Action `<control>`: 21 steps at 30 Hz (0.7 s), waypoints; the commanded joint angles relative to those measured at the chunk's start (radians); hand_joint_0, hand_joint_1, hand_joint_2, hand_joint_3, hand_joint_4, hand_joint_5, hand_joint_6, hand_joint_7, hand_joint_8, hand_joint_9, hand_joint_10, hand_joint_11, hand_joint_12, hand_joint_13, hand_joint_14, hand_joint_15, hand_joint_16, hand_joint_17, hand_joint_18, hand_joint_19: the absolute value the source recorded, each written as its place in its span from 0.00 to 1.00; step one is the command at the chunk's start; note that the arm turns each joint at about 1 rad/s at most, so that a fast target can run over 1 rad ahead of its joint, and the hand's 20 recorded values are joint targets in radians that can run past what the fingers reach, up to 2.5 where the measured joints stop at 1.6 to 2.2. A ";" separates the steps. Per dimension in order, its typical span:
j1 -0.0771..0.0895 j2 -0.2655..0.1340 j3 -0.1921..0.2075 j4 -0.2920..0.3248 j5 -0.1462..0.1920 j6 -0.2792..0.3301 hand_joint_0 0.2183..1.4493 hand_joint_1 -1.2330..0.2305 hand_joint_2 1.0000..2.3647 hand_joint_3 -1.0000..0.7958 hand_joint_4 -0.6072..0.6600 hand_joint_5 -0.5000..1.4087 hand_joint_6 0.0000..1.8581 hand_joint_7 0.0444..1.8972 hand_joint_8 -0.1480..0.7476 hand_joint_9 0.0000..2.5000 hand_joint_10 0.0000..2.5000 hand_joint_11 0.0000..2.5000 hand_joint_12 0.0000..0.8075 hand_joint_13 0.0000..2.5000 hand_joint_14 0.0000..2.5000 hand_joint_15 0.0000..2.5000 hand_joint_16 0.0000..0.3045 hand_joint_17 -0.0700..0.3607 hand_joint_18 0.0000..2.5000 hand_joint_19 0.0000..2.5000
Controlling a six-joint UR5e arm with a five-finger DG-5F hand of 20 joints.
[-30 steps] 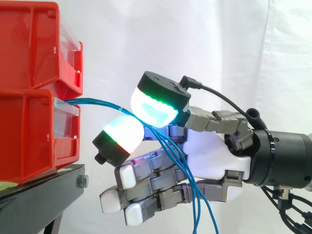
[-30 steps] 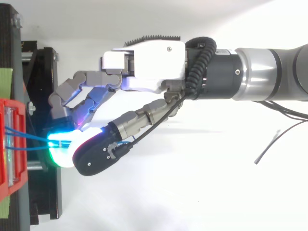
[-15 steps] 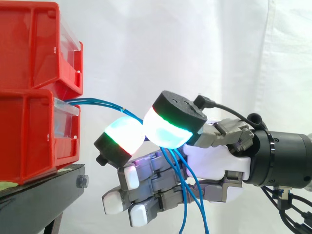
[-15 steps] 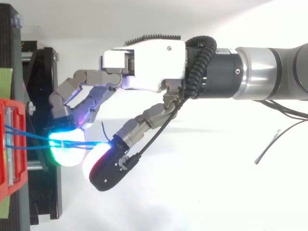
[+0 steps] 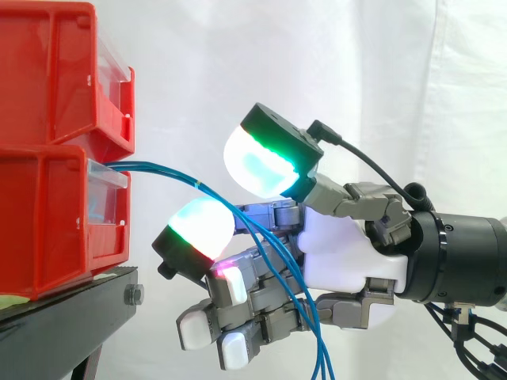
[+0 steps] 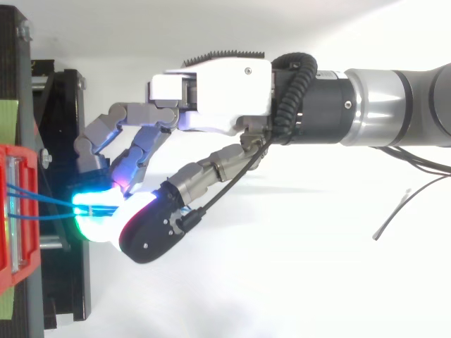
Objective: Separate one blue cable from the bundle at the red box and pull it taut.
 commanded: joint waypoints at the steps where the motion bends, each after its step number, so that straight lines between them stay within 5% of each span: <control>1: 0.000 0.000 0.000 0.000 0.000 0.000 0.26 0.48 0.00 0.28 0.63 0.17 0.45 0.52 0.49 0.38 0.01 0.35 0.45 0.32 0.01 0.19 0.16 0.42 0.28 0.26; 13: 0.000 0.000 0.000 -0.001 0.000 -0.009 0.34 0.31 0.01 0.42 0.54 0.16 0.46 0.55 0.48 0.36 0.01 0.36 0.44 0.31 0.01 0.20 0.16 0.42 0.28 0.27; 21: 0.000 0.000 0.002 0.000 0.000 -0.009 0.38 0.24 0.00 0.28 0.58 0.16 0.48 0.55 0.47 0.37 0.01 0.36 0.43 0.32 0.01 0.20 0.16 0.41 0.29 0.26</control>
